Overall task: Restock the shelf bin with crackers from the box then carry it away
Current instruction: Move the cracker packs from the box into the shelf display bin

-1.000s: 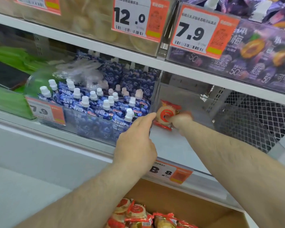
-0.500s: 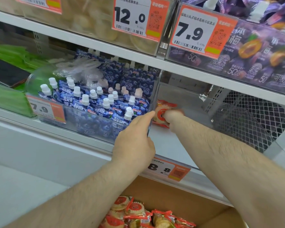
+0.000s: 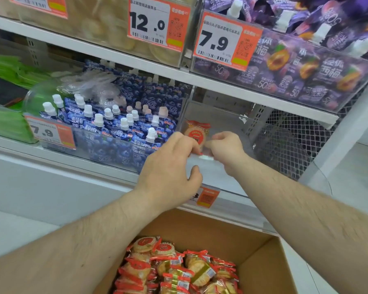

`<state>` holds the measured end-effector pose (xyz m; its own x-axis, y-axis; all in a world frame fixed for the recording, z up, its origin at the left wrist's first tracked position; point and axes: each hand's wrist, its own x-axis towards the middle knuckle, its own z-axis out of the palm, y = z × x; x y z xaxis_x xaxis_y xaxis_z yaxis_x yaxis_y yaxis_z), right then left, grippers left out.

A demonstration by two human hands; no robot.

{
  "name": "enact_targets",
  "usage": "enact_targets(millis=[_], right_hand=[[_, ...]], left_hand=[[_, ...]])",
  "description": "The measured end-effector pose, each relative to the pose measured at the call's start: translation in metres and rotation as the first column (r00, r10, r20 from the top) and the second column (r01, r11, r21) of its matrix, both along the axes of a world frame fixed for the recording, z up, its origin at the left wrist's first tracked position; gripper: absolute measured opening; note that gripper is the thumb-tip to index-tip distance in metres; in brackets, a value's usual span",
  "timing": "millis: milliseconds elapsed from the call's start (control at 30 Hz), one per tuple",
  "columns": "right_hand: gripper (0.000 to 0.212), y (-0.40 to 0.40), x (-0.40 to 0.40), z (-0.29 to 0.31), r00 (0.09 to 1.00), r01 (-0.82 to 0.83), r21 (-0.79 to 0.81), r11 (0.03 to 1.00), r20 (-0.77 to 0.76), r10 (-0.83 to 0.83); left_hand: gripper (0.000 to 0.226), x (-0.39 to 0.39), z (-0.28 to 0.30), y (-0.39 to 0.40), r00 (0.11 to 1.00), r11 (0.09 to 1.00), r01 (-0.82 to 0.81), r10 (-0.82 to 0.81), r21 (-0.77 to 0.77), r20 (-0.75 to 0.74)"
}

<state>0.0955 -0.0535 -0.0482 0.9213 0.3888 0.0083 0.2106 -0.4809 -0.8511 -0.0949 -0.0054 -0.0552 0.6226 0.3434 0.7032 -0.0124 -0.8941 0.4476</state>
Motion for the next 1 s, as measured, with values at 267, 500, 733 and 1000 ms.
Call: enact_targets(millis=[267,500,733,1000], right_hand=[[0.008,-0.082,-0.098,0.002,0.668,-0.220,0.090,0.971,0.740,0.083],[0.005,-0.145,-0.123,-0.128,0.790,-0.206,-0.131,0.970,0.563,0.243],[0.042,-0.198,-0.108,-0.266,0.952,-0.307,-0.855,0.418,-0.280,0.125],[0.021,-0.201,-0.106,-0.270,0.908,-0.418,-0.832,0.364,-0.379,0.177]], left_hand=[[0.022,-0.013,-0.032,-0.032,0.806,0.937,0.348,-0.283,0.030,-0.520],[0.007,-0.023,-0.072,-0.032,0.224,0.905,0.395,-0.260,-0.157,-0.939],[0.033,-0.024,-0.086,-0.038,0.162,0.898,0.371,-0.311,-0.235,-0.936],[0.033,-0.025,-0.089,-0.038,0.167,0.909,0.324,-0.329,-0.263,-0.929]])
